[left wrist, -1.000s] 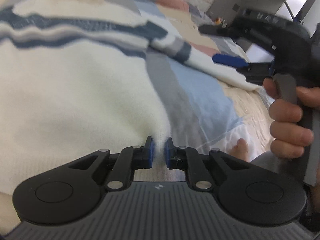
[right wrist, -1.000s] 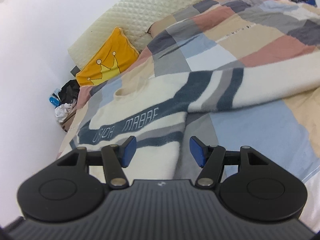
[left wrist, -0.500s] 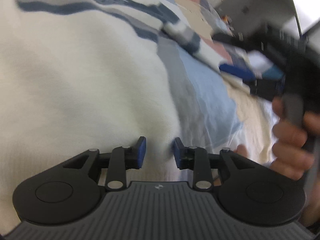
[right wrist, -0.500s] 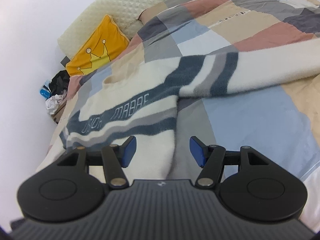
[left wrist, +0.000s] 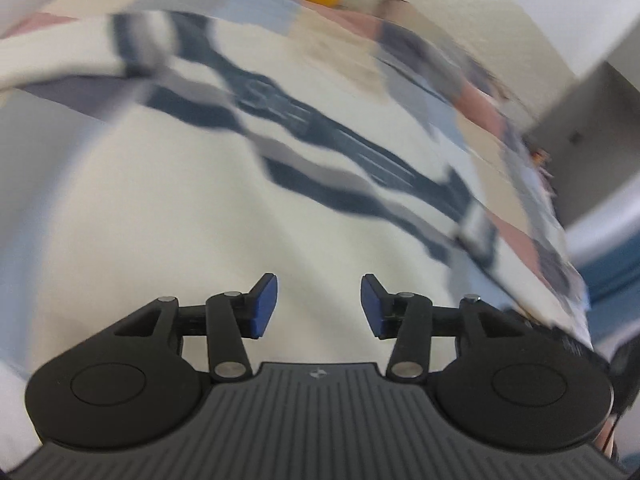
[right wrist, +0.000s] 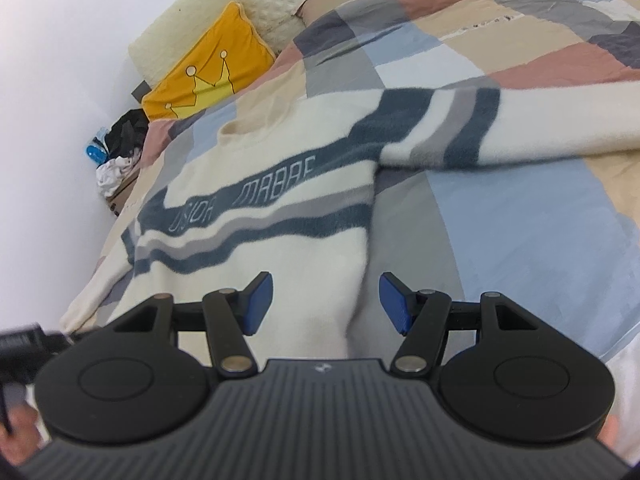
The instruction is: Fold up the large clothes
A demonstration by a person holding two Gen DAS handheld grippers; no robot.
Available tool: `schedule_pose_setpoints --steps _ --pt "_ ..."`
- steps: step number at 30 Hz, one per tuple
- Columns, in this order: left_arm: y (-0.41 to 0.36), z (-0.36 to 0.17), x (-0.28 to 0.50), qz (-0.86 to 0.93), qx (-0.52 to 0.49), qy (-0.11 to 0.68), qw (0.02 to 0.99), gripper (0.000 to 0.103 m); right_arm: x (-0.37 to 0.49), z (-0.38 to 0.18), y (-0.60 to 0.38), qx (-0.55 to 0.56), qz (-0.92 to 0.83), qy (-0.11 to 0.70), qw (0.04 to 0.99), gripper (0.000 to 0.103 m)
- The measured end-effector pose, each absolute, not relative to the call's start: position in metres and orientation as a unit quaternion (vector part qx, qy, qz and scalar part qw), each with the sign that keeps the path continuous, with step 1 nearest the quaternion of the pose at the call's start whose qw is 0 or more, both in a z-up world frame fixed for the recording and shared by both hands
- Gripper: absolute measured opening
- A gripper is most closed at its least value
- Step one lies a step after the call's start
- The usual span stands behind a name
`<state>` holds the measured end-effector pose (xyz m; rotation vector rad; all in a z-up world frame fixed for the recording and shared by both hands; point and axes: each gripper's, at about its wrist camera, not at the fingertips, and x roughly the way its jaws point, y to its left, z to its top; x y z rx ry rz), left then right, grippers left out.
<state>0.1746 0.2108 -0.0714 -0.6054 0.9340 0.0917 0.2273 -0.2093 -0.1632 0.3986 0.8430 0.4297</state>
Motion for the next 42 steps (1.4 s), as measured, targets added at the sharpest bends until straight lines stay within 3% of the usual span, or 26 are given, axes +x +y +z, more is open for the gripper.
schedule_pose_setpoints --steps 6,8,11,19,30,32,36,42 --pt "0.327 -0.067 0.162 0.097 -0.328 0.486 0.804 0.054 0.233 -0.172 -0.208 0.203 0.202 0.425 0.858 0.063" --pt "0.355 -0.07 0.152 0.115 -0.316 0.487 0.806 0.061 0.233 -0.174 -0.206 0.202 0.203 0.429 0.857 0.063" --pt "0.385 -0.091 0.131 0.118 -0.33 0.496 0.794 0.062 0.231 -0.174 -0.2 0.191 0.213 0.433 0.855 0.063" --pt "0.385 -0.16 0.105 0.062 -0.3 0.552 0.776 0.062 0.227 -0.189 -0.167 0.147 0.249 0.475 0.831 0.062" --pt "0.375 -0.173 0.097 -0.021 -0.268 0.526 0.807 0.062 0.222 -0.191 -0.139 0.089 0.229 0.481 0.842 0.063" --pt "0.373 -0.177 0.094 -0.038 -0.286 0.523 0.802 0.057 0.221 -0.192 -0.133 0.077 0.228 0.482 0.843 0.063" --pt "0.375 -0.179 0.09 -0.033 -0.303 0.532 0.79 0.016 0.22 -0.191 -0.128 0.063 0.222 0.48 0.846 0.063" --pt "0.383 -0.158 0.063 0.003 -0.334 0.493 0.804 0.009 0.216 -0.187 -0.129 0.057 0.21 0.471 0.855 0.062"
